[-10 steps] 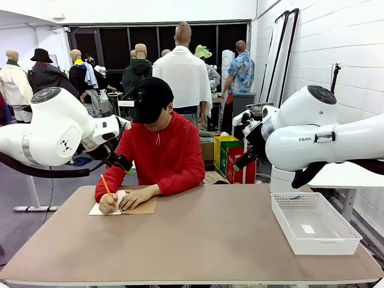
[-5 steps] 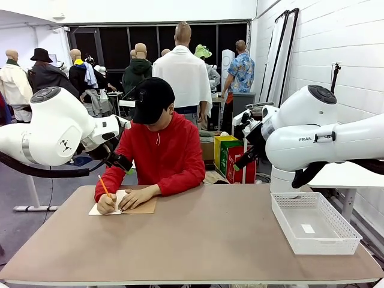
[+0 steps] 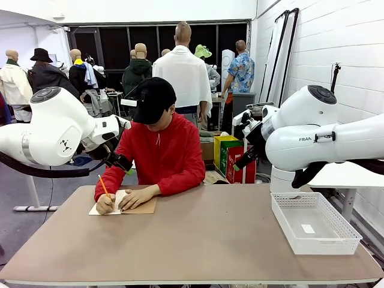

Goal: Sort the paper based on its condition.
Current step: If a person hands you a paper, place it in the Organizing basket , and if it's crumpled, put it in the Trash can.

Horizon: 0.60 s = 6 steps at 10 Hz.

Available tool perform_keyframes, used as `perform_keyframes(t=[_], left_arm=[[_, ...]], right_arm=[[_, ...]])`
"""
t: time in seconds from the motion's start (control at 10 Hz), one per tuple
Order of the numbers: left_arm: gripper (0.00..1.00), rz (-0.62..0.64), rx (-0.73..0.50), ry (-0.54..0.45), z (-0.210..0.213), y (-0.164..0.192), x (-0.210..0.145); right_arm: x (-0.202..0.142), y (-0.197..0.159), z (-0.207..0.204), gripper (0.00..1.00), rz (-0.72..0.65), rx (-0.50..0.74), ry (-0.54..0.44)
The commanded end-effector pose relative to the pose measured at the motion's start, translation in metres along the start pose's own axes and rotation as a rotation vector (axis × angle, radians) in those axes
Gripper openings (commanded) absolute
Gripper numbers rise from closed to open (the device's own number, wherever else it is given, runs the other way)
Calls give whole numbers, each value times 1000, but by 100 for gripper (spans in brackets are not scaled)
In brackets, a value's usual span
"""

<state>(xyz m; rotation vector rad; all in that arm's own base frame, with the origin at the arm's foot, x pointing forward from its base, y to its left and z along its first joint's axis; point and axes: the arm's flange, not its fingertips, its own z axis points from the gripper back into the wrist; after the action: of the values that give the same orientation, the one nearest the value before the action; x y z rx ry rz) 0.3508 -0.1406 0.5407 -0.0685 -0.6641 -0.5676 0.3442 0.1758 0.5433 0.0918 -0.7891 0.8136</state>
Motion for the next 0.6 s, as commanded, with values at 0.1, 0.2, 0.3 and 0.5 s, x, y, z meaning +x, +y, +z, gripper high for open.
perform_keyframes(t=[0.1,0.2,0.3,0.5], left_arm=[[100,1,1,-6,1,0,0],[100,1,1,-6,1,0,0],[100,1,1,-6,1,0,0],[100,1,1,-6,1,0,0]], right_arm=[[-1,-1,-1,100,-5,10,-2],[-1,-1,-1,100,-5,10,-2],[-1,-1,-1,100,-5,10,-2],[-1,-1,-1,100,-5,10,-2]])
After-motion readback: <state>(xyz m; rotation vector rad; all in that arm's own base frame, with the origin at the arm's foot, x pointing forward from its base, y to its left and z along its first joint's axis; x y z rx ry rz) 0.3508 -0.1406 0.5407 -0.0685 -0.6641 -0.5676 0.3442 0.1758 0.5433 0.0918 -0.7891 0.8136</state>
